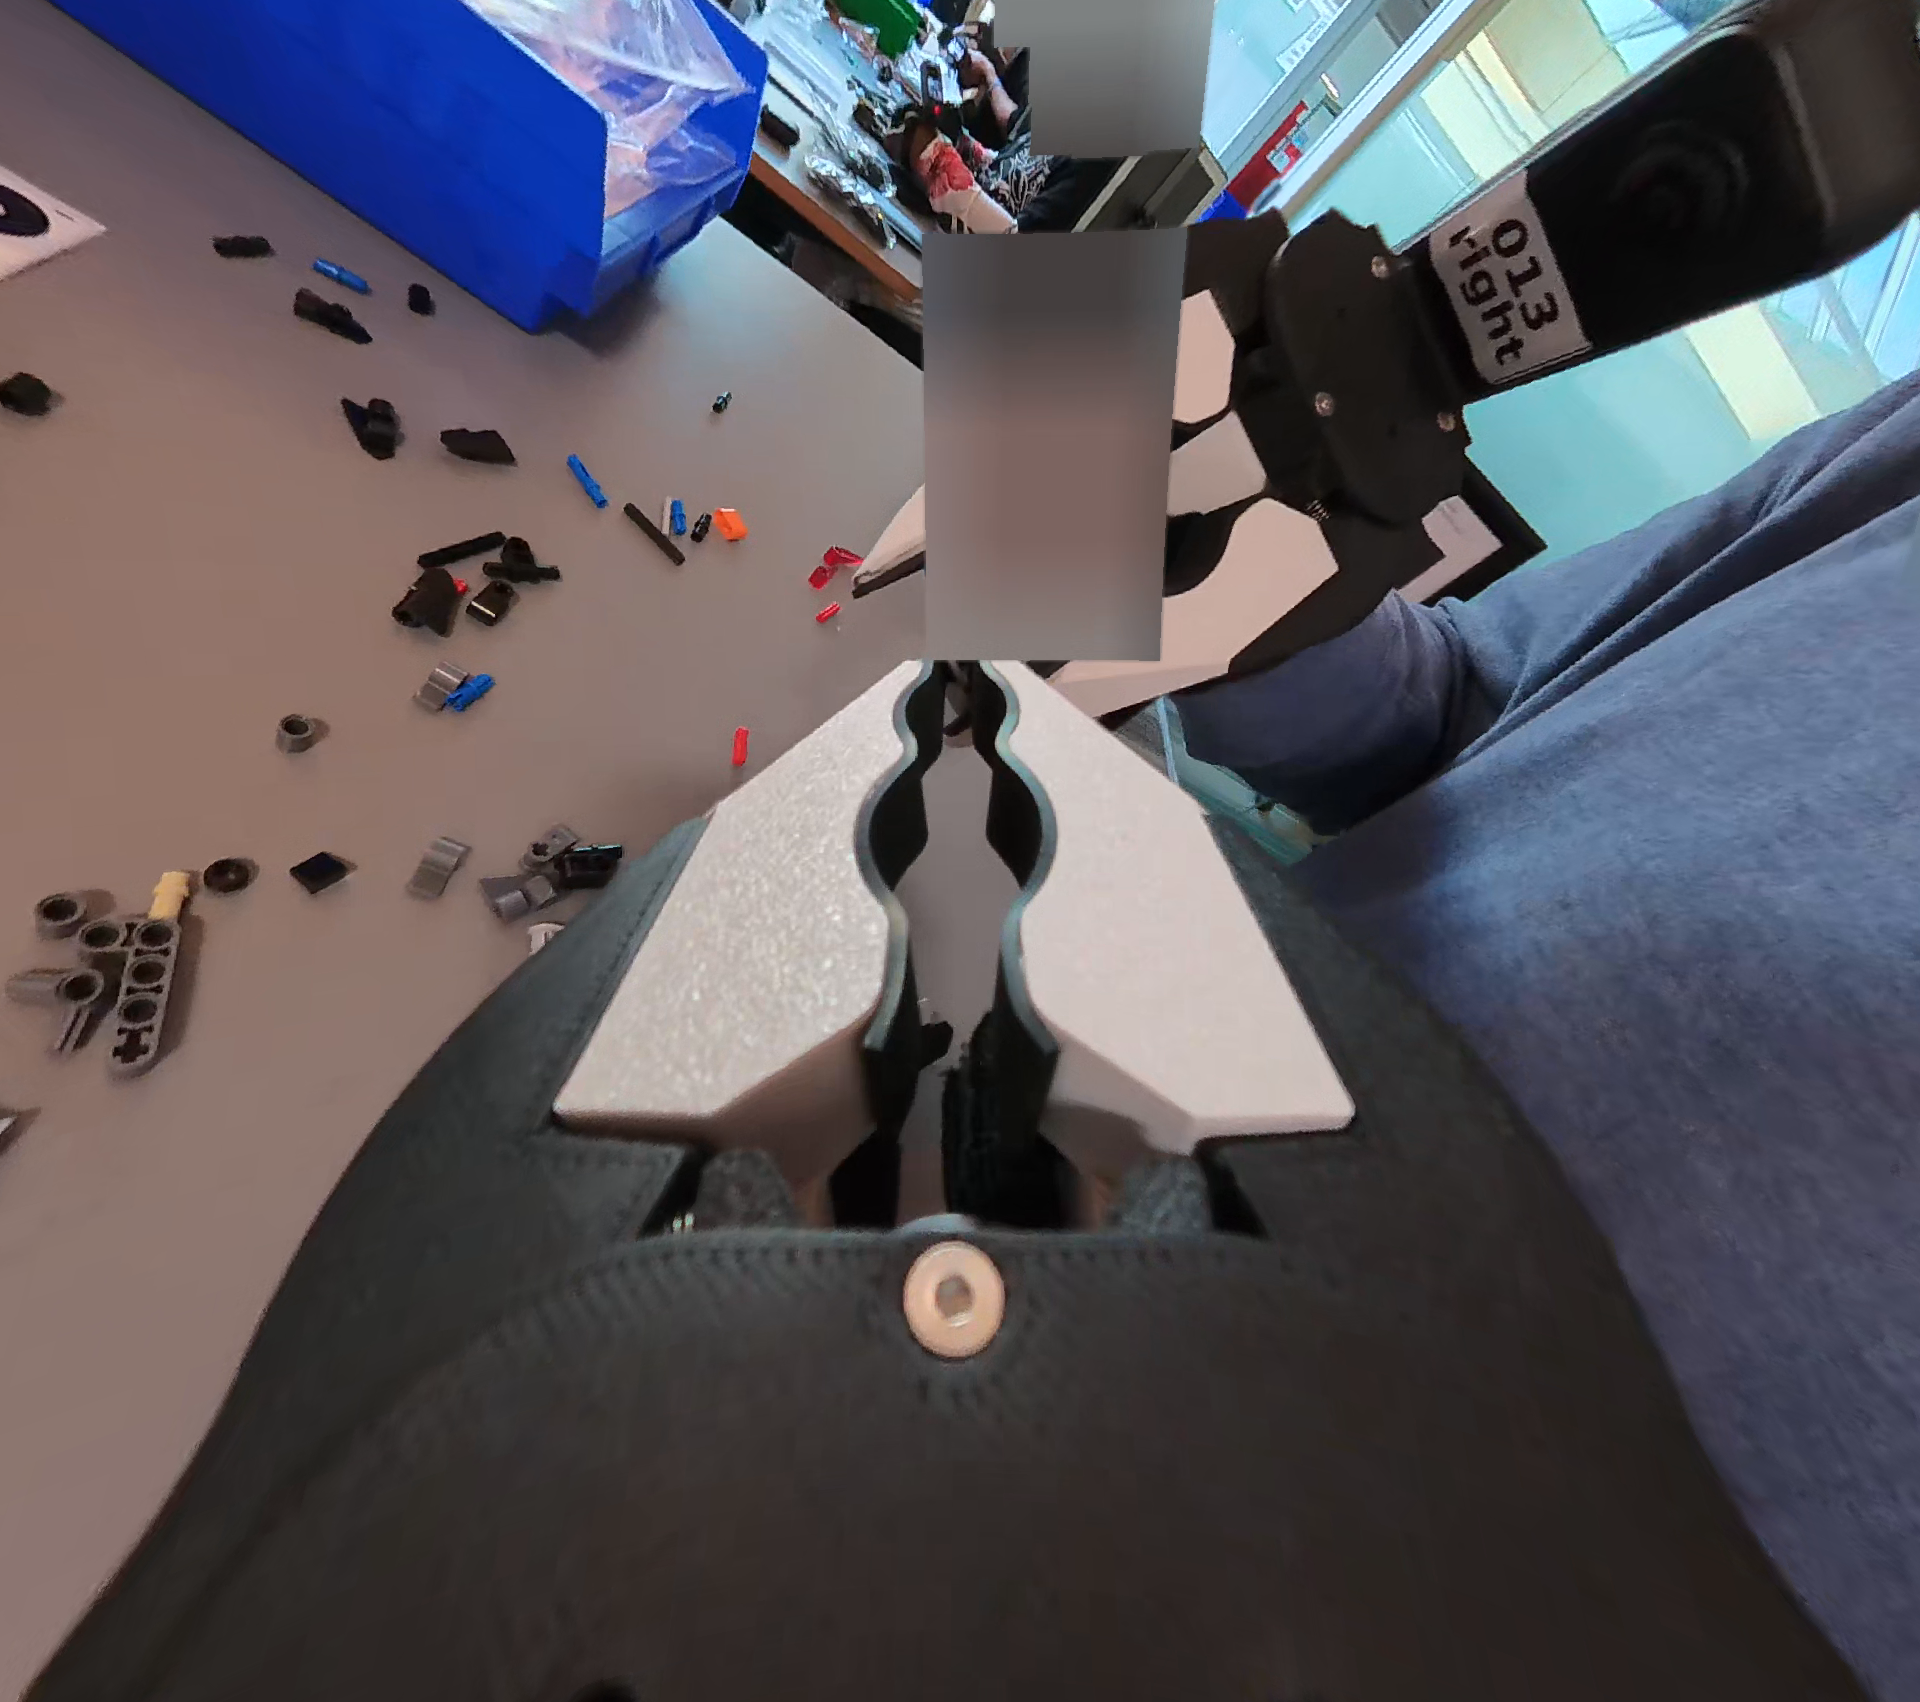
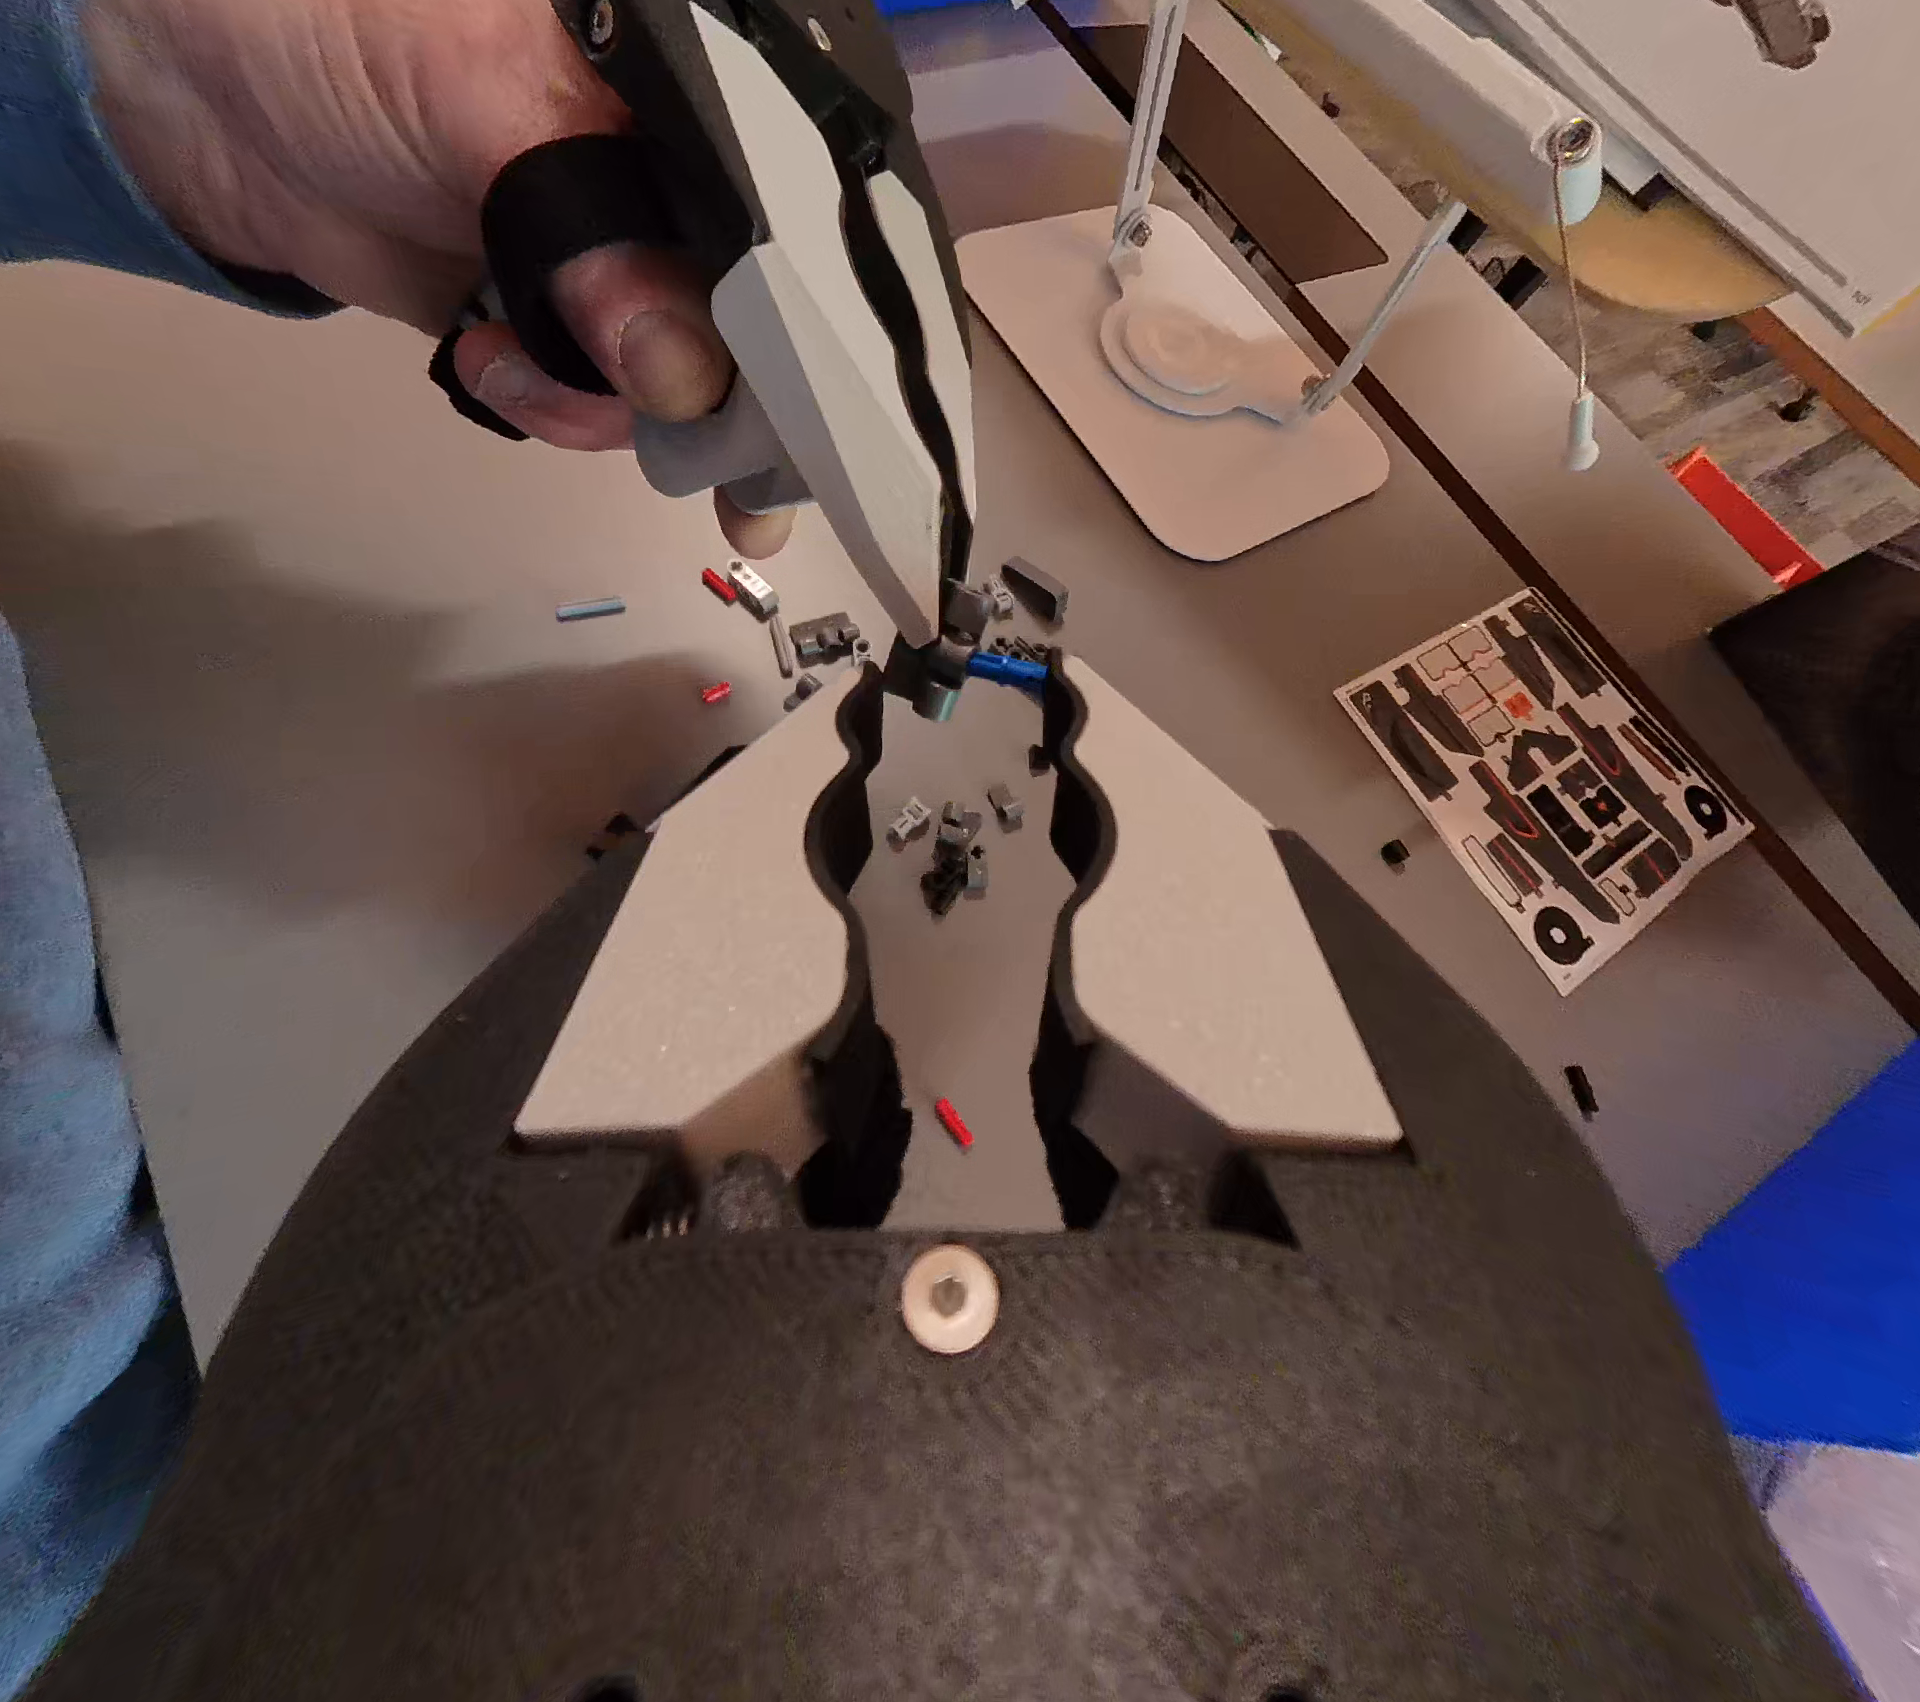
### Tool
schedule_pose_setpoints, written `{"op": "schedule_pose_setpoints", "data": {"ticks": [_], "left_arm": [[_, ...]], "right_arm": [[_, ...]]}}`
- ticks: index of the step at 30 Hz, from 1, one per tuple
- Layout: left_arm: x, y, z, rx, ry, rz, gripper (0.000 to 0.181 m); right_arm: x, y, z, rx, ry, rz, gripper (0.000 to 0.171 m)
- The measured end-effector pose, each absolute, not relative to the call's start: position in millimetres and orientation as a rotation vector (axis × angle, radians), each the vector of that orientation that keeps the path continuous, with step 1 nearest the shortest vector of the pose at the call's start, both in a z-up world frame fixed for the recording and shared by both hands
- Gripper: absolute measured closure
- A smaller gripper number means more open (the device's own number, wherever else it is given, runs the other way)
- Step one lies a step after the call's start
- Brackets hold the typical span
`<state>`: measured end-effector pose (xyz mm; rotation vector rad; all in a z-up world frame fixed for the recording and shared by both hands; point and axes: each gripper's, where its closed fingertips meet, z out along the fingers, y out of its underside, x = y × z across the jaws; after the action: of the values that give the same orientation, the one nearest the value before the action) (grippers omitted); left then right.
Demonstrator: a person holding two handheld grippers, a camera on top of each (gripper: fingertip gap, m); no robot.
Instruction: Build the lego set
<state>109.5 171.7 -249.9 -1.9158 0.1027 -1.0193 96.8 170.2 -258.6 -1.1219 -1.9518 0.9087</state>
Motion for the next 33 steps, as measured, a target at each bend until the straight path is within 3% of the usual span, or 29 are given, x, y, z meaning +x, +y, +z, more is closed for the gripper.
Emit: {"op": "schedule_pose_setpoints", "data": {"ticks": [1,33], "left_arm": [[110,170,-248,-1.910,0.108,-1.014,0.178],[128,179,-215,-1.615,-0.064,-1.271,0.179]], "right_arm": [[97,169,-257,-1.130,-1.949,0.926,0.143],[116,177,-223,-1.132,-1.745,1.140,0.143]]}}
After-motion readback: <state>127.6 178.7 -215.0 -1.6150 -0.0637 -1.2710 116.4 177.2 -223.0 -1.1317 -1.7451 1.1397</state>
